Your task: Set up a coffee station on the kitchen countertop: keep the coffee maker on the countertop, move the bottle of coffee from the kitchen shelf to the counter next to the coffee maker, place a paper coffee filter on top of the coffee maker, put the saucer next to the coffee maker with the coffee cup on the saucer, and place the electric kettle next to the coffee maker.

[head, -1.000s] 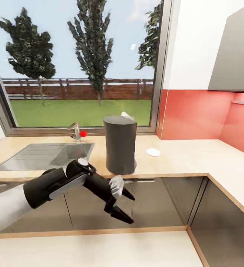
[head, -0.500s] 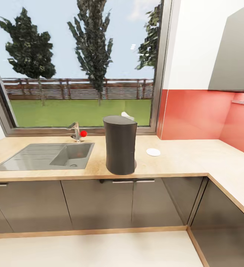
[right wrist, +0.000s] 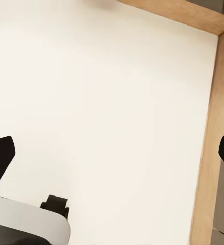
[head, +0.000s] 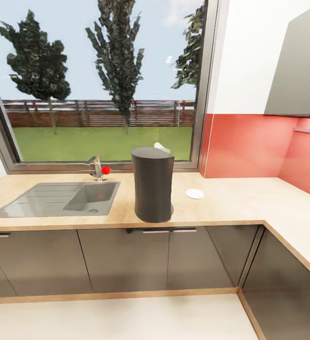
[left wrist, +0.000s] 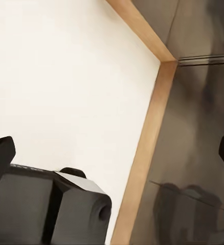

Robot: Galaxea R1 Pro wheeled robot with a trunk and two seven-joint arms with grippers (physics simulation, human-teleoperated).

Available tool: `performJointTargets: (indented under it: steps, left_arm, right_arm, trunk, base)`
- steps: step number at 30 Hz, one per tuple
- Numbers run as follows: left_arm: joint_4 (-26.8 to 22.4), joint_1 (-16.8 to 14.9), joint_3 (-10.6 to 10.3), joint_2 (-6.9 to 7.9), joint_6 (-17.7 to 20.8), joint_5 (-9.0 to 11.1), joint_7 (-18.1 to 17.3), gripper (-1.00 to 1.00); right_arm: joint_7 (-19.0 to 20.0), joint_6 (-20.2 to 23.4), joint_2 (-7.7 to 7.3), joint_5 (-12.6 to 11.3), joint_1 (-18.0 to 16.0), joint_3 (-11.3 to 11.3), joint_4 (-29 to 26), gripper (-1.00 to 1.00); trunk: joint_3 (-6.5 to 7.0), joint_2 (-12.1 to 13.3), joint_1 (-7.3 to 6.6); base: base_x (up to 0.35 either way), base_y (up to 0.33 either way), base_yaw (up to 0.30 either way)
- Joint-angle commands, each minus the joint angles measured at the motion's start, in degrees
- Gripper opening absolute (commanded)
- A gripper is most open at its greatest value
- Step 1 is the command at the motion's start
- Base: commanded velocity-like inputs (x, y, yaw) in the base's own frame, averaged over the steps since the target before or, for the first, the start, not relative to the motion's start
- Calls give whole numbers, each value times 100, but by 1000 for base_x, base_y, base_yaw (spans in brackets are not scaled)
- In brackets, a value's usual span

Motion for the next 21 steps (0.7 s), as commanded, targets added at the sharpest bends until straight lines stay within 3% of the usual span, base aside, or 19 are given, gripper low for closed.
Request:
performJointTargets:
  steps: [1, 14, 21]
  left_arm:
    - [14, -3, -22, 0, 20, 60, -15, 100]
    - [68, -2, 64, -9, 23, 54, -17, 100]
    - [77, -2, 71, -9, 25, 53, -18, 100]
  right_arm:
    - [1, -16, -2, 3, -4, 24, 3, 100]
    - [-2, -16, 3, 7, -4, 25, -9, 100]
    - [-2, -16, 7, 7, -4, 27, -9, 100]
  trunk:
    - [-8, -6, 1]
    - [-8, -6, 1]
    - [-8, -6, 1]
  base:
    - [0, 0, 0]
    - [0, 0, 0]
    - [0, 0, 250]
